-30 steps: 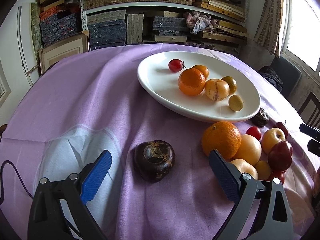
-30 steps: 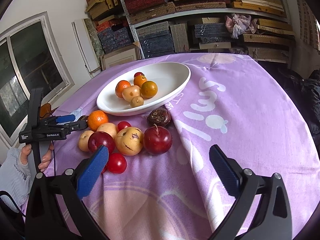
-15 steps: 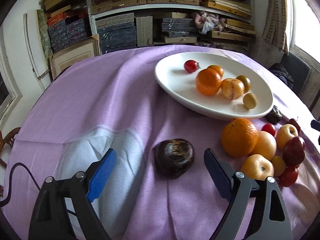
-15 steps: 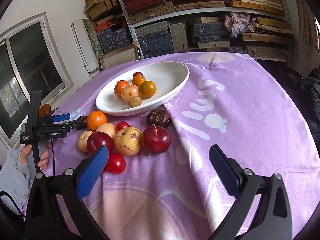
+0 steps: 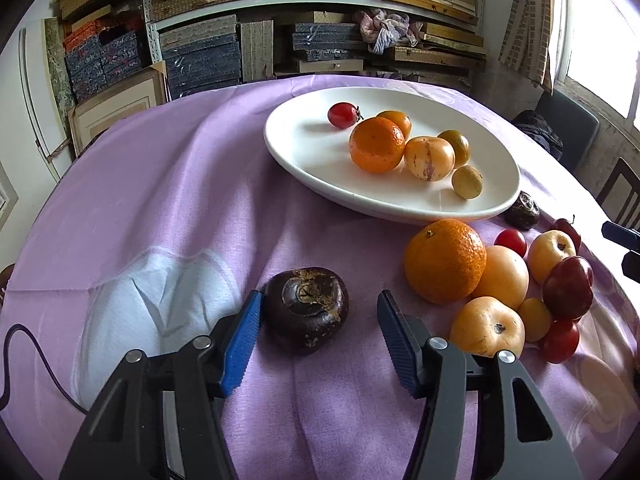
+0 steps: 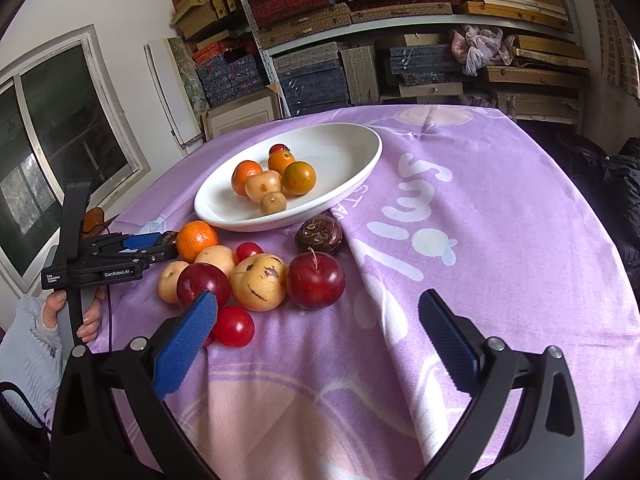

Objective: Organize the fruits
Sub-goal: 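Move the left gripper to the dark purple round fruit and close on it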

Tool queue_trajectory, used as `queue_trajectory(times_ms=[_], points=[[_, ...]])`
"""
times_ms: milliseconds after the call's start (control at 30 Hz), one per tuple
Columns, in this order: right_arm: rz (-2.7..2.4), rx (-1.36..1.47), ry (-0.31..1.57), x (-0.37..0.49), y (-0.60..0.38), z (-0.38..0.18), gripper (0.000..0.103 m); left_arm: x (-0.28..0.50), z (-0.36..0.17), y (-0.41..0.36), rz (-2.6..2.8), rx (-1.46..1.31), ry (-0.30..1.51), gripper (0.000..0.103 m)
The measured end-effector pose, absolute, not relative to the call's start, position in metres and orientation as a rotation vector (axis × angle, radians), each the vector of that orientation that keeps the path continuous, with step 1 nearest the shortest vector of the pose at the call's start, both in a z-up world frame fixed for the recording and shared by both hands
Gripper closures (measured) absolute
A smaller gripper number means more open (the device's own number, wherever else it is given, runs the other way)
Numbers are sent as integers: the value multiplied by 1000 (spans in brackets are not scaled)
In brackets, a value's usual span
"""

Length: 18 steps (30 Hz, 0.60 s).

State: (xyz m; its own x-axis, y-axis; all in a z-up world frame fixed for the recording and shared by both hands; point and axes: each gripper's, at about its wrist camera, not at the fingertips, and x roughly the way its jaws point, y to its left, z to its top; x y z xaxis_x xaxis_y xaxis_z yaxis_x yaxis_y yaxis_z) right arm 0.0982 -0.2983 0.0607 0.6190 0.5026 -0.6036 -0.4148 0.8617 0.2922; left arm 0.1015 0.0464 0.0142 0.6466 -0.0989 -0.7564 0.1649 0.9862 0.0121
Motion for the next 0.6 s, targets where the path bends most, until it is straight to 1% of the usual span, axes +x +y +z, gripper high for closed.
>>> queue_trajectory(times_ms=[100,200,233,367,533,567,600], points=[[540,124,730,97,-295,62,4,103,14,47,-148,79,856,45],[547,121,728,96,-294,62,4,109,10,48,-134,76,882,54],[550,121,728,96,-293,62,4,111,9,48,-130,77,885,56],[563,109,722,93,-292,64,4,112,9,48,-122,84,883,58],[587,-10,676,84,-278,76,5,109,10,54,-128,53,873,59],[586,-47,680,85,-273,78,6,109,10,54,-129,48,872,59],[591,-84,689,87,-267,78,12,109,10,55,-131,46,873,59]])
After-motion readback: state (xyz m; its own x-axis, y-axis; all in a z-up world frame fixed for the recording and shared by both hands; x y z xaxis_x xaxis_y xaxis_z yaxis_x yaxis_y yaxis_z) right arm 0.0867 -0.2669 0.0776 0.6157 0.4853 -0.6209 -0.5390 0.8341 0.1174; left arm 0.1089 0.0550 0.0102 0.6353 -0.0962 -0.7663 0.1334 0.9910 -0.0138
